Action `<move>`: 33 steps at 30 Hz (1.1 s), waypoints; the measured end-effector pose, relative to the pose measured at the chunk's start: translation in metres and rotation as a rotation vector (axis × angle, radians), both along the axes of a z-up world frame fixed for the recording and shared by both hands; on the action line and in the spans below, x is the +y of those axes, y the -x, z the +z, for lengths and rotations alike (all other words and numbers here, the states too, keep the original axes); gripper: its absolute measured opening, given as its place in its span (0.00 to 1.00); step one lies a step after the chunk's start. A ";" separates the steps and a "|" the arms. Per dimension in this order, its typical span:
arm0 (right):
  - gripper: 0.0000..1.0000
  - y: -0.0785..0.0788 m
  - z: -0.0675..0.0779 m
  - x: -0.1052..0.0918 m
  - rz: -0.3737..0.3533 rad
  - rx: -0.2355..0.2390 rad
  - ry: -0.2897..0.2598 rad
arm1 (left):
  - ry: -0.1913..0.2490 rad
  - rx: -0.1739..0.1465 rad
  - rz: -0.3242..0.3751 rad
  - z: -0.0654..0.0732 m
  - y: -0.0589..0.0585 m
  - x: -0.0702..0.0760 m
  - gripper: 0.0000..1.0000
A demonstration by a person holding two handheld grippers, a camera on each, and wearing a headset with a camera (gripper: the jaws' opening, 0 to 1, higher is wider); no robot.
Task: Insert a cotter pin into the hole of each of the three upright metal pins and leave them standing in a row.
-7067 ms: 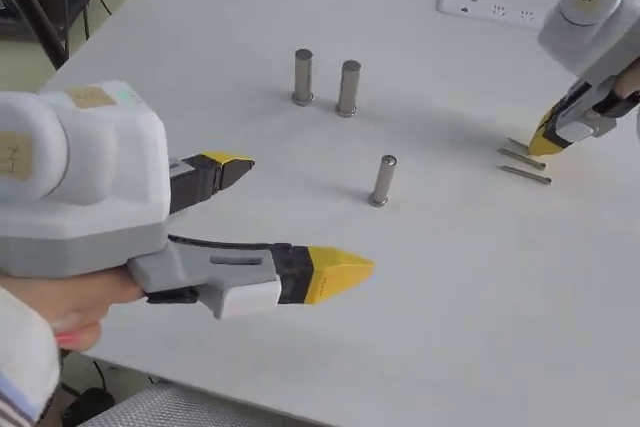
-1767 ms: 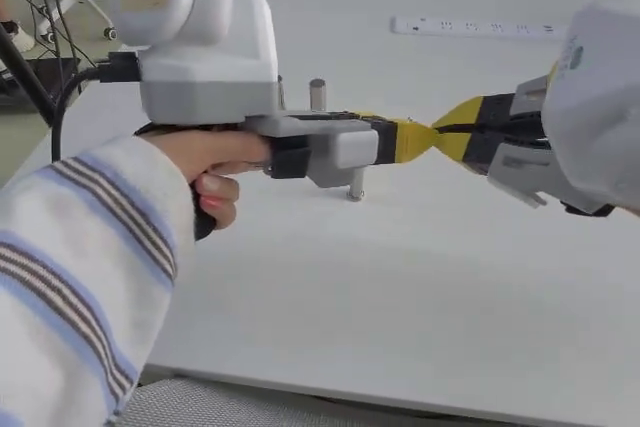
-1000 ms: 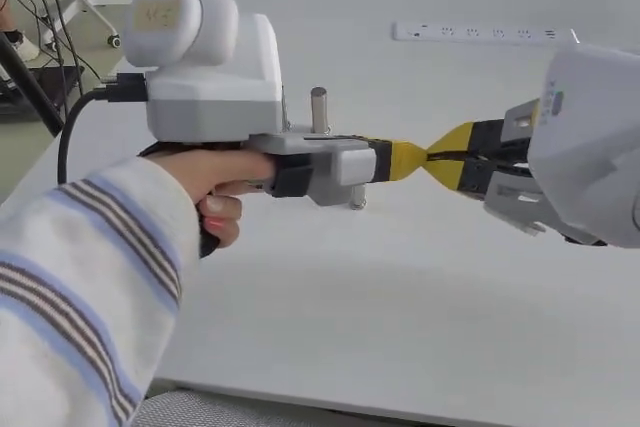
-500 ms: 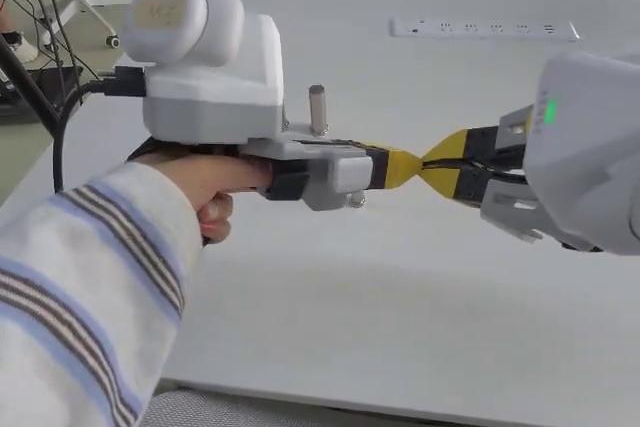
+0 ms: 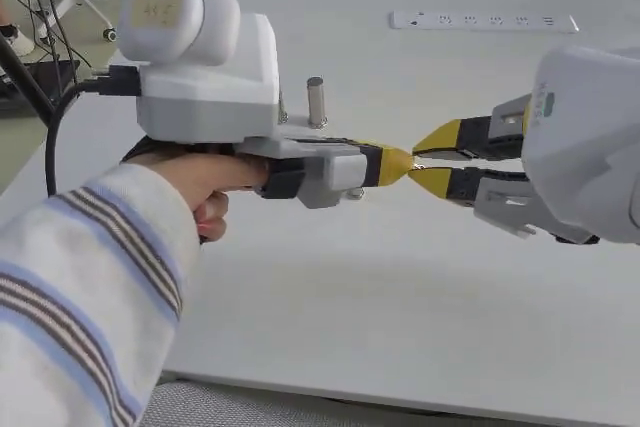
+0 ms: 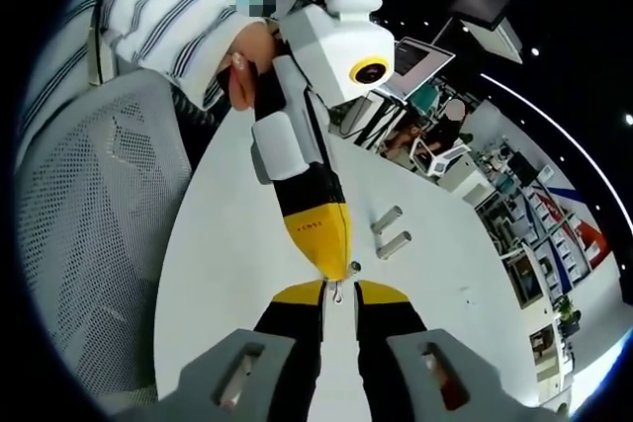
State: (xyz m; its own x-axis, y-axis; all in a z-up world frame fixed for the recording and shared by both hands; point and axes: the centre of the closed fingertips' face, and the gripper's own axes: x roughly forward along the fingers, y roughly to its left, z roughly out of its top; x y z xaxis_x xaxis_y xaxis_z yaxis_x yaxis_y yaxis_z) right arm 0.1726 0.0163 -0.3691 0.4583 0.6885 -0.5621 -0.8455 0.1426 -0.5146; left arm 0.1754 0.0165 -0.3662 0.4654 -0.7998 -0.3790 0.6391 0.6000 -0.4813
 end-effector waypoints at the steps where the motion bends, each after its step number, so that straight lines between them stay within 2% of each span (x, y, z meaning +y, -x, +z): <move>1: 0.11 0.000 -0.001 0.000 -0.002 0.005 0.001 | 0.003 0.003 0.003 0.000 0.000 0.000 0.00; 7: 0.11 -0.001 0.000 -0.001 -0.020 0.043 -0.026 | 0.006 0.006 0.004 -0.002 0.001 0.002 0.00; 9: 0.14 -0.001 -0.001 -0.001 -0.034 0.072 -0.044 | 0.004 0.006 0.003 -0.002 0.001 0.002 0.00; 10: 0.15 0.000 -0.003 -0.002 -0.053 0.111 -0.061 | 0.002 0.003 0.001 -0.002 0.001 0.002 0.00; 12: 0.18 0.000 -0.004 -0.003 -0.064 0.149 -0.076 | -0.001 0.001 -0.003 -0.002 0.002 0.003 0.00; 15: 0.18 -0.002 -0.007 -0.005 -0.067 0.167 -0.085 | -0.005 -0.012 -0.006 -0.002 0.002 0.004 0.00; 21: 0.17 0.000 -0.011 -0.008 -0.080 0.258 -0.127 | -0.001 -0.063 -0.025 0.004 0.001 0.006 0.00; 25: 0.15 0.003 -0.010 -0.007 -0.093 0.352 -0.200 | -0.019 -0.097 -0.053 0.006 0.003 0.007 0.00; 28: 0.19 0.003 -0.013 -0.009 -0.100 0.394 -0.206 | -0.032 -0.118 -0.074 0.006 0.005 0.006 0.00; 29: 0.20 0.004 -0.014 -0.009 -0.102 0.411 -0.205 | -0.040 -0.140 -0.087 0.007 0.007 0.003 0.00; 31: 0.23 0.005 -0.018 -0.010 -0.106 0.457 -0.209 | -0.042 -0.165 -0.100 0.010 0.008 0.001 0.00; 33: 0.23 0.008 -0.020 -0.010 -0.090 0.487 -0.214 | -0.042 -0.173 -0.112 0.011 0.009 0.001 0.00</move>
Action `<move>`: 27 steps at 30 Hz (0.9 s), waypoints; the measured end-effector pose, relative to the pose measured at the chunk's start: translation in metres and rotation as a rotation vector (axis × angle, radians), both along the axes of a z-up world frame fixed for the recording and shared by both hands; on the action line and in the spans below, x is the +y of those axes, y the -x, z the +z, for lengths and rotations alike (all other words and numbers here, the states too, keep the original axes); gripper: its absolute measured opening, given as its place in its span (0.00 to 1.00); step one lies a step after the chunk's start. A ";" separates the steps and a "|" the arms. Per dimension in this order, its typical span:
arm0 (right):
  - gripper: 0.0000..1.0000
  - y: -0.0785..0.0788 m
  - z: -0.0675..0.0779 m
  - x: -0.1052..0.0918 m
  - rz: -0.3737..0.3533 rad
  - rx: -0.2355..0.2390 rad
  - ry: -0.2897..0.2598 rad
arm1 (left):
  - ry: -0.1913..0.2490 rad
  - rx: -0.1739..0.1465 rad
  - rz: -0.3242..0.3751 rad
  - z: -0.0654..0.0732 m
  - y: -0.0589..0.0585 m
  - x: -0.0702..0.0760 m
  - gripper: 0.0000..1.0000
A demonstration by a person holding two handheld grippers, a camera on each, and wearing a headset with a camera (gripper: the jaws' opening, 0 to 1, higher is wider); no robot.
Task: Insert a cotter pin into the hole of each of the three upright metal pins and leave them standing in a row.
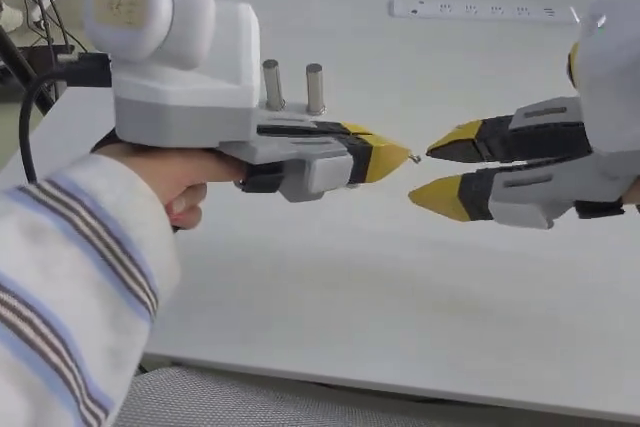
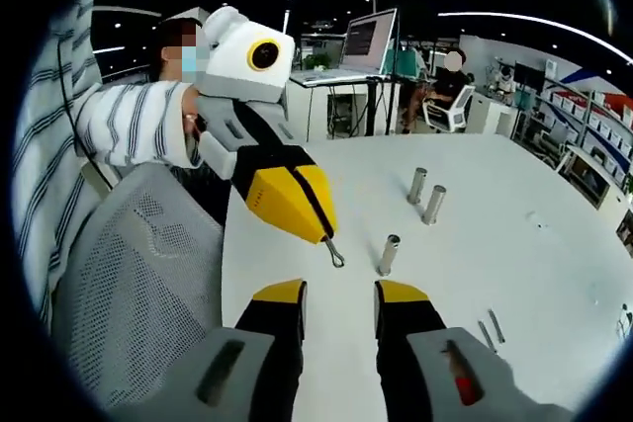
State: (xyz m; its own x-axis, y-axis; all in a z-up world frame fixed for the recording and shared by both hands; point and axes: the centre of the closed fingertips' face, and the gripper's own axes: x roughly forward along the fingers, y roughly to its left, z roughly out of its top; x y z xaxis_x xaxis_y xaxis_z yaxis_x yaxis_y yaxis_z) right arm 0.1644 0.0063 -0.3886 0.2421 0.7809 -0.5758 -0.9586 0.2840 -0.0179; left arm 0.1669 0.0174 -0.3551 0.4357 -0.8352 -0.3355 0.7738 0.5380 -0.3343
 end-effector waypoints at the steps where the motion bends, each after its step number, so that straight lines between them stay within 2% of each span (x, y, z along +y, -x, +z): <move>1: 0.22 0.002 0.000 0.001 0.007 0.020 -0.013 | -0.009 -0.008 -0.007 0.000 0.000 0.000 0.00; 2: 0.22 0.006 0.000 0.003 0.018 0.057 -0.038 | -0.027 -0.026 -0.020 0.001 0.002 -0.001 0.00; 4: 0.20 0.009 0.002 0.004 0.023 0.088 -0.072 | -0.039 -0.050 -0.045 0.003 0.004 -0.004 0.00; 7: 0.19 0.012 0.002 0.002 0.032 0.095 -0.077 | -0.059 -0.081 -0.082 0.004 0.008 -0.006 0.00; 8: 0.20 0.014 0.003 0.001 0.038 0.112 -0.086 | -0.066 -0.090 -0.088 0.004 0.009 -0.006 0.00; 11: 0.17 0.017 0.008 0.001 0.054 0.139 -0.119 | -0.084 -0.154 -0.136 0.005 0.015 -0.010 0.00; 13: 0.15 0.019 0.012 0.002 0.060 0.165 -0.147 | -0.087 -0.160 -0.145 0.005 0.017 -0.011 0.00; 14: 0.14 0.020 0.013 0.002 0.064 0.172 -0.154 | -0.091 -0.175 -0.155 0.005 0.019 -0.011 0.00; 18: 0.12 0.023 0.014 0.002 0.077 0.177 -0.153 | -0.094 -0.191 -0.189 0.005 0.024 -0.013 0.00; 19: 0.12 0.024 0.013 0.002 0.084 0.177 -0.149 | -0.105 -0.205 -0.202 0.005 0.026 -0.014 0.00; 27: 0.04 0.031 0.014 0.006 0.109 0.192 -0.166 | -0.135 -0.215 -0.243 0.002 0.033 -0.015 0.00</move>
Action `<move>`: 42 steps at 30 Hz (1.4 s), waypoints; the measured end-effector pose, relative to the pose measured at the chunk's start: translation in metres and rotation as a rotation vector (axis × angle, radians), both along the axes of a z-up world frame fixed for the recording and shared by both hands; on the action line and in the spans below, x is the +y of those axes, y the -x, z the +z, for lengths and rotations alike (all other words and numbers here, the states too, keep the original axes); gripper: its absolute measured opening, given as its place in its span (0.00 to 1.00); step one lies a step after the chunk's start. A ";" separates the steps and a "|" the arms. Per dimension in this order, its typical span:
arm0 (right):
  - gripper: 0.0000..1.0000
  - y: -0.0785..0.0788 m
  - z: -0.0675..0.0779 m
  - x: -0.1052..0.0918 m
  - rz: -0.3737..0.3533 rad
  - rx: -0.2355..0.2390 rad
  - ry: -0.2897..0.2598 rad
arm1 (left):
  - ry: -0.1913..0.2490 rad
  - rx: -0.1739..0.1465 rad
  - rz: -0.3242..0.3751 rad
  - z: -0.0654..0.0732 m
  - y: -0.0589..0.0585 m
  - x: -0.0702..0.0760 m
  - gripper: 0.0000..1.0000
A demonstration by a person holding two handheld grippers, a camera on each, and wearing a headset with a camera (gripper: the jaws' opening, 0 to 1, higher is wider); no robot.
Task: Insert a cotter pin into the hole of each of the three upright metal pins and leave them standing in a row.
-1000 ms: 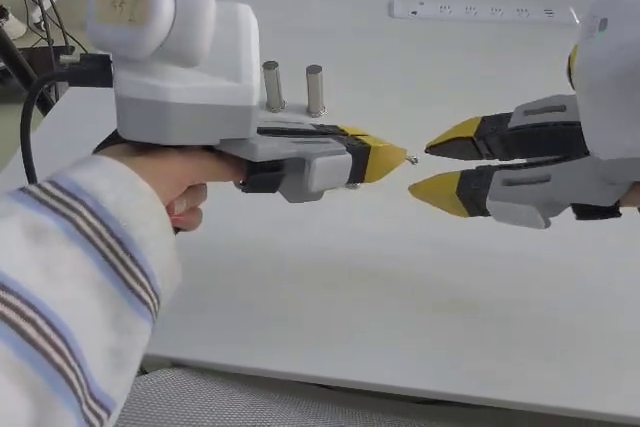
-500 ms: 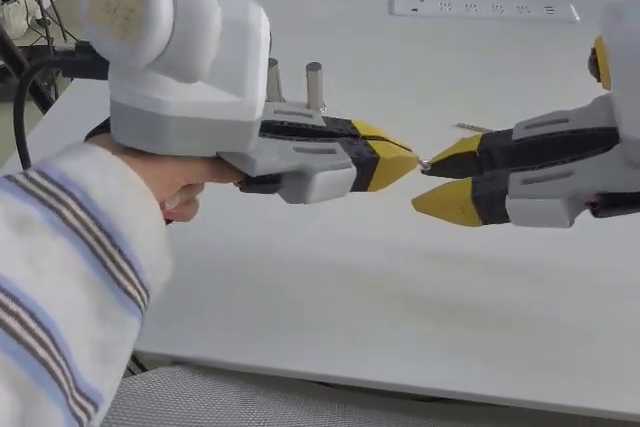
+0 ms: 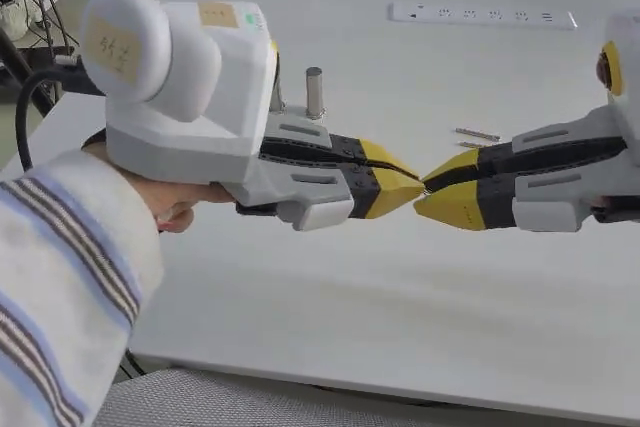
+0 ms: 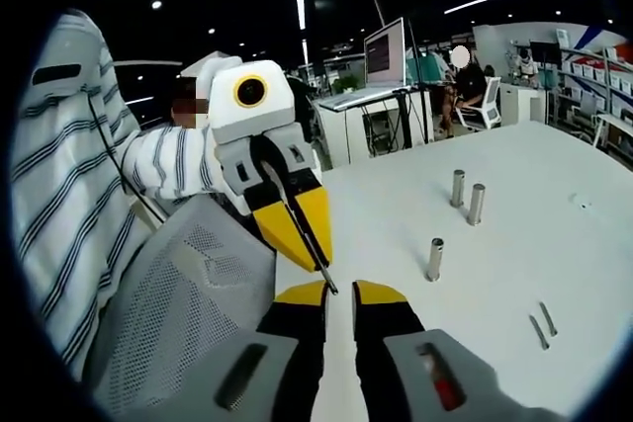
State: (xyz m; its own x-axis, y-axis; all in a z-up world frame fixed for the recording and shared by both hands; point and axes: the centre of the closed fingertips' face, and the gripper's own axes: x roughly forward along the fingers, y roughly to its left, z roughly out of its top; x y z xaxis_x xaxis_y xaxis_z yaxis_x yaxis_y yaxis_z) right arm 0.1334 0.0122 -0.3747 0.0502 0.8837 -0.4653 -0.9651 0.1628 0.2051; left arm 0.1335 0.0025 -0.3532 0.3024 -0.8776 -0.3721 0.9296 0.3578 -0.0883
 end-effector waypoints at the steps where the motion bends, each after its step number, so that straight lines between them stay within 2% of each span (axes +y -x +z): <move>1: 0.04 0.001 0.000 0.000 0.004 0.000 0.001 | -0.001 0.000 0.000 0.000 0.000 0.000 0.00; 3: 0.00 0.004 0.000 0.001 0.020 0.001 0.002 | 0.003 0.002 0.004 0.001 -0.001 0.001 0.00; 11: 0.00 0.009 -0.001 0.003 0.040 0.008 0.000 | -0.006 0.009 -0.006 -0.002 0.000 0.003 0.00; 15: 0.00 0.013 -0.001 0.003 0.063 -0.005 0.011 | -0.012 0.020 -0.018 -0.005 0.002 0.003 0.00; 20: 0.00 0.019 -0.002 0.000 0.084 0.017 0.032 | -0.010 0.026 -0.046 -0.007 0.004 0.000 0.00; 22: 0.00 0.014 -0.003 -0.002 0.081 0.007 0.041 | 0.010 0.054 -0.027 -0.009 0.002 -0.002 0.00; 27: 0.00 0.011 -0.006 -0.004 0.082 0.005 0.061 | 0.010 0.051 -0.030 -0.012 0.003 -0.004 0.00; 28: 0.00 0.010 -0.007 -0.004 0.081 0.002 0.067 | 0.022 0.065 -0.024 -0.012 0.002 -0.005 0.00; 29: 0.00 0.009 -0.007 -0.004 0.078 -0.003 0.071 | 0.027 0.066 -0.021 -0.014 0.001 -0.003 0.00; 32: 0.00 0.004 -0.008 -0.004 0.071 -0.002 0.076 | 0.026 0.055 -0.011 -0.016 -0.002 -0.001 0.00; 33: 0.00 0.002 -0.009 -0.004 0.070 0.000 0.081 | 0.019 0.037 0.007 -0.018 -0.006 0.001 0.00; 34: 0.00 0.000 -0.010 -0.004 0.066 0.003 0.086 | 0.015 0.031 0.022 -0.019 -0.008 0.003 0.02; 35: 0.00 -0.002 -0.011 -0.004 0.061 0.011 0.095 | 0.006 0.040 0.046 -0.023 -0.012 0.006 0.03; 36: 0.00 -0.007 -0.013 -0.005 0.050 0.018 0.107 | 0.000 0.047 0.052 -0.026 -0.013 0.008 0.03; 38: 0.00 -0.013 -0.014 -0.006 0.044 0.009 0.126 | -0.018 0.041 0.056 -0.031 -0.015 0.012 0.05; 42: 0.00 -0.020 -0.020 -0.009 0.047 -0.032 0.206 | 0.003 0.042 0.120 -0.036 -0.027 0.019 0.19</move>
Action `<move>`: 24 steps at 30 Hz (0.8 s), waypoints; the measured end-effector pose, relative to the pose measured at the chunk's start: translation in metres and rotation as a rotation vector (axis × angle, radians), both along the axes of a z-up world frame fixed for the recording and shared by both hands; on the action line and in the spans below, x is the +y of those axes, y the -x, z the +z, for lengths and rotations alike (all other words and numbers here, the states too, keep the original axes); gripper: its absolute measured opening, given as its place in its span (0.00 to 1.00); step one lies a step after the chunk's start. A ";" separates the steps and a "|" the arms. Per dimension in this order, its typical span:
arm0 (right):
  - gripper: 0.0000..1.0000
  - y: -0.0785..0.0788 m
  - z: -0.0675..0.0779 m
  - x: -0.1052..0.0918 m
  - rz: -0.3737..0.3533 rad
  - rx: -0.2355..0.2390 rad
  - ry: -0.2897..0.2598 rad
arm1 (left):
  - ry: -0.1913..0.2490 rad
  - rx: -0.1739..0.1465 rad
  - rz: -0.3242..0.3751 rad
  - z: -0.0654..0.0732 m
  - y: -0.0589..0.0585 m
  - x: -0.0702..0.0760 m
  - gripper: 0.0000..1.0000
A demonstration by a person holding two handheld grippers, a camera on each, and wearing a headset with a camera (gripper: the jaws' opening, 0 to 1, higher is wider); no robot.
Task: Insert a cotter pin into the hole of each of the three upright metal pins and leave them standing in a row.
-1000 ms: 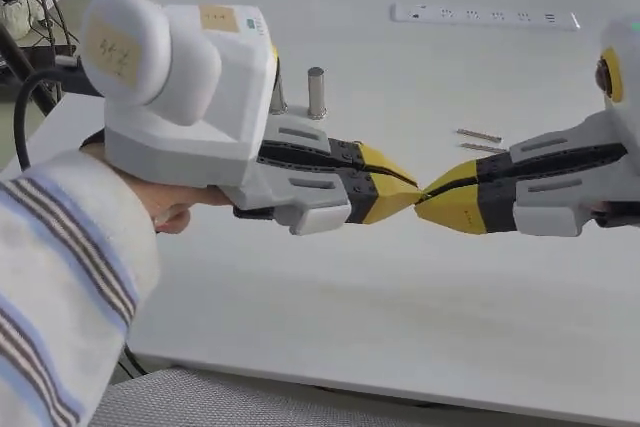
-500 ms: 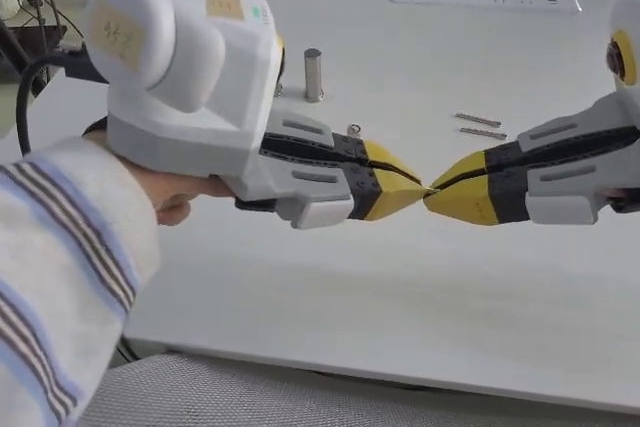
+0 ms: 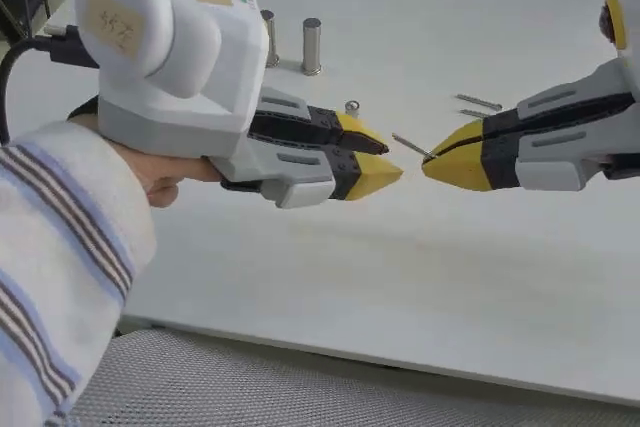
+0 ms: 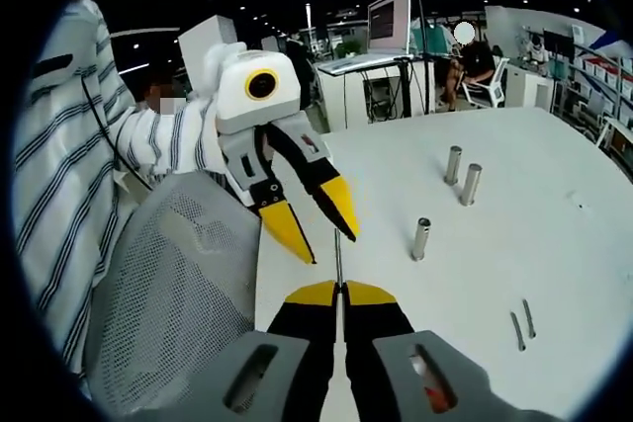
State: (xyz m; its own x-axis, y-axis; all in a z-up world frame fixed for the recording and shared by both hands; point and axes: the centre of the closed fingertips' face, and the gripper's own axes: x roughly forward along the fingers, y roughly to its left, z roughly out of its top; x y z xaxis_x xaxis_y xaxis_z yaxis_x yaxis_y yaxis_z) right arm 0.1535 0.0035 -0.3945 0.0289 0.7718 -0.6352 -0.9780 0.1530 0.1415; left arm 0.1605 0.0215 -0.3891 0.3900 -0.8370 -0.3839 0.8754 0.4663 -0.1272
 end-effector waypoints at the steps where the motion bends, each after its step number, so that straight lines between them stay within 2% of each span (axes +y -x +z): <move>1: 0.00 -0.001 -0.003 -0.002 0.008 -0.018 0.036 | 0.005 0.001 0.018 -0.001 -0.003 0.001 0.24; 5: 0.00 -0.006 -0.014 -0.003 0.017 -0.039 0.114 | 0.005 -0.008 0.093 -0.005 -0.019 0.013 0.31; 12: 0.00 -0.018 -0.021 0.002 0.029 -0.066 0.181 | 0.039 -0.038 0.242 -0.004 -0.056 0.035 0.33; 15: 0.00 -0.028 -0.022 0.003 0.028 -0.076 0.204 | 0.051 -0.034 0.283 -0.008 -0.069 0.041 0.32; 23: 0.00 -0.054 -0.031 0.002 0.016 -0.101 0.271 | 0.033 0.007 0.267 -0.030 -0.074 0.041 0.29; 24: 0.00 -0.056 -0.032 0.002 0.014 -0.105 0.276 | 0.039 0.030 0.278 -0.036 -0.075 0.041 0.27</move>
